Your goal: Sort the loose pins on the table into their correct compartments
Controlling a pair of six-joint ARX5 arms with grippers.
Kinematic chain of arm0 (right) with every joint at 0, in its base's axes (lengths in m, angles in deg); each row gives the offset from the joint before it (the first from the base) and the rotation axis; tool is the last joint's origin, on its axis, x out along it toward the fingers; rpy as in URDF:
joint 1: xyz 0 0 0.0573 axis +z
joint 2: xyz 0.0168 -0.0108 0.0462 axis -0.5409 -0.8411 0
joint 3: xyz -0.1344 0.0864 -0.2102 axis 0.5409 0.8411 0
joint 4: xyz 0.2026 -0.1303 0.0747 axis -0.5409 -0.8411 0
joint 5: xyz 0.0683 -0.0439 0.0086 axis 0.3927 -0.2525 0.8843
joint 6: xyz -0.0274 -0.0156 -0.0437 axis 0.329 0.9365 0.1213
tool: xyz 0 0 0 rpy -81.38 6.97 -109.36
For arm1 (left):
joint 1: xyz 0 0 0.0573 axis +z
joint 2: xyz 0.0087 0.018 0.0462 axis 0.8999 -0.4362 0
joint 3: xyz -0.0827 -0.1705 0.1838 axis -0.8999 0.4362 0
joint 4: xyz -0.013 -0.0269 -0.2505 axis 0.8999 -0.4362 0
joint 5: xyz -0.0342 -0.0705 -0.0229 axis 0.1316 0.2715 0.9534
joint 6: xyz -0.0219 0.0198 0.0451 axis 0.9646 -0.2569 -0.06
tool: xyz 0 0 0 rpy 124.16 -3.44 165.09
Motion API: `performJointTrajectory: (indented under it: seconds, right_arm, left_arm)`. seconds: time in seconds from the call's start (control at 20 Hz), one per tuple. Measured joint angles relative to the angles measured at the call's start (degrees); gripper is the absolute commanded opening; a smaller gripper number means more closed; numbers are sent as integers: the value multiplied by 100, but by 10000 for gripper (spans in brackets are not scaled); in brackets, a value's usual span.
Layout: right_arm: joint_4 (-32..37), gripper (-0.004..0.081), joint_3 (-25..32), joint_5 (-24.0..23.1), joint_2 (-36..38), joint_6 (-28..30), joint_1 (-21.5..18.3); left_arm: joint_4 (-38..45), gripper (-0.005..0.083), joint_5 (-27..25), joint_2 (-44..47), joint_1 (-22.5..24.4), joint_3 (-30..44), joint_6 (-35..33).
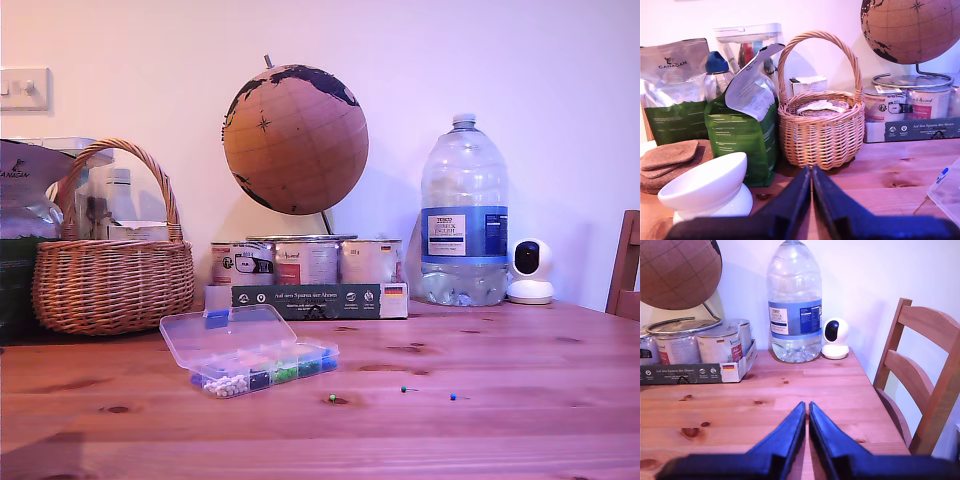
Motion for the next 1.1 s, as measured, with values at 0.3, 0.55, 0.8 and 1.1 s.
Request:
performJointTrajectory:
  seconds: [0.3,0.55,0.8,1.1]
  right_arm:
    - [-472,-13,-240,428,0,-319,190]
    - [-249,-13,-243,570,0,-748,190]
    - [-544,-13,-380,719,0,-1202,190]
    - [-1169,-13,-973,881,-7,-1224,356]
  left_arm:
    - [-577,-24,1397,2,269,-33,706]
    - [-514,-24,1600,2,269,-33,713]
    - [-522,-24,2092,2,219,-149,848]
    - [-664,-24,2557,2,-236,-496,866]
